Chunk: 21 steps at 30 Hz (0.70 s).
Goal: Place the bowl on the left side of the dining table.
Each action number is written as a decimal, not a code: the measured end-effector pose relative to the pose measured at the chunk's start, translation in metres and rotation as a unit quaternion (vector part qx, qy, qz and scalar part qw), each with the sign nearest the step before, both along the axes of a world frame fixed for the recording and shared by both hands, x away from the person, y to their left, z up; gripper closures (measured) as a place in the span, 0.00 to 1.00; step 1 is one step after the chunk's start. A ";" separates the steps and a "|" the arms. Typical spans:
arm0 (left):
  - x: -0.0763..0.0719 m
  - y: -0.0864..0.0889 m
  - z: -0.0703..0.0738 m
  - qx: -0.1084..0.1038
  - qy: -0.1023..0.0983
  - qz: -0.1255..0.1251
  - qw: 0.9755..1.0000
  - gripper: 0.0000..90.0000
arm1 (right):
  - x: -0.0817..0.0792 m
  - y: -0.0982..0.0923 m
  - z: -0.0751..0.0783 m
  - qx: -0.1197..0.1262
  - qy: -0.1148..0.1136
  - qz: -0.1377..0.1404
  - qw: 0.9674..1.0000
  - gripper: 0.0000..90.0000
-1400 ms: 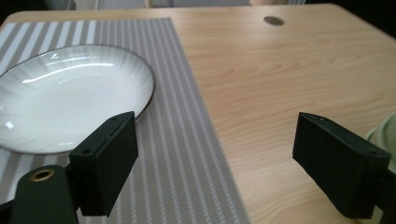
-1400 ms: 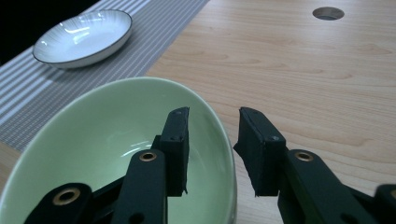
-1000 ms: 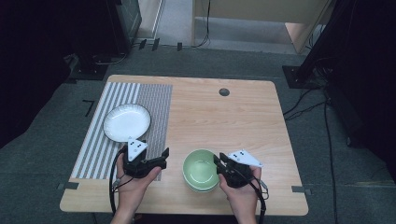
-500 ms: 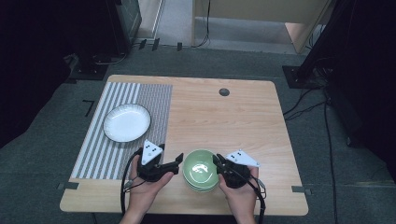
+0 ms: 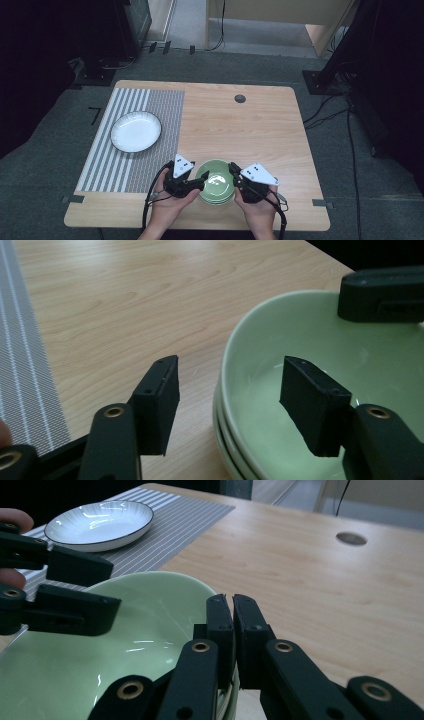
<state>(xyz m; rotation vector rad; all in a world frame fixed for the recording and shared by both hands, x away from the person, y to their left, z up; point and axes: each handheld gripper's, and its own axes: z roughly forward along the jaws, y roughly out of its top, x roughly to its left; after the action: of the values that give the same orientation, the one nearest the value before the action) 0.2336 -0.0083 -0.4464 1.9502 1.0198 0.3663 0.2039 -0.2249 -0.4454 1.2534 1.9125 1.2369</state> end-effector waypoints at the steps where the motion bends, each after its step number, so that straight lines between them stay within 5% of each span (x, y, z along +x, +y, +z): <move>1: 0.000 -0.002 -0.001 0.007 -0.003 0.000 1.000 0.48 | -0.001 0.001 0.000 -0.007 -0.011 0.000 1.000 0.98; 6: 0.002 -0.011 -0.007 0.036 -0.010 0.001 0.999 0.60 | -0.008 0.006 0.001 -0.038 -0.054 0.001 0.998 0.98; 11: 0.004 -0.015 -0.005 0.058 -0.037 0.001 0.998 0.86 | -0.009 0.005 0.000 -0.038 -0.058 0.003 0.998 0.98; 16: 0.006 -0.008 0.002 0.028 -0.048 -0.027 0.998 0.91 | -0.006 -0.001 0.000 -0.020 -0.031 0.003 0.999 0.98; 21: 0.001 -0.008 0.004 0.031 -0.078 -0.028 0.996 0.93 | -0.004 -0.001 -0.001 -0.009 -0.004 -0.008 1.000 0.94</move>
<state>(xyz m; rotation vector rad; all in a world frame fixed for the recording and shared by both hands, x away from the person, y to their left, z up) 0.2346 -0.0166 -0.4420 1.9681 0.8597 0.5156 0.2003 -0.2260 -0.4463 1.2512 1.8995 1.2124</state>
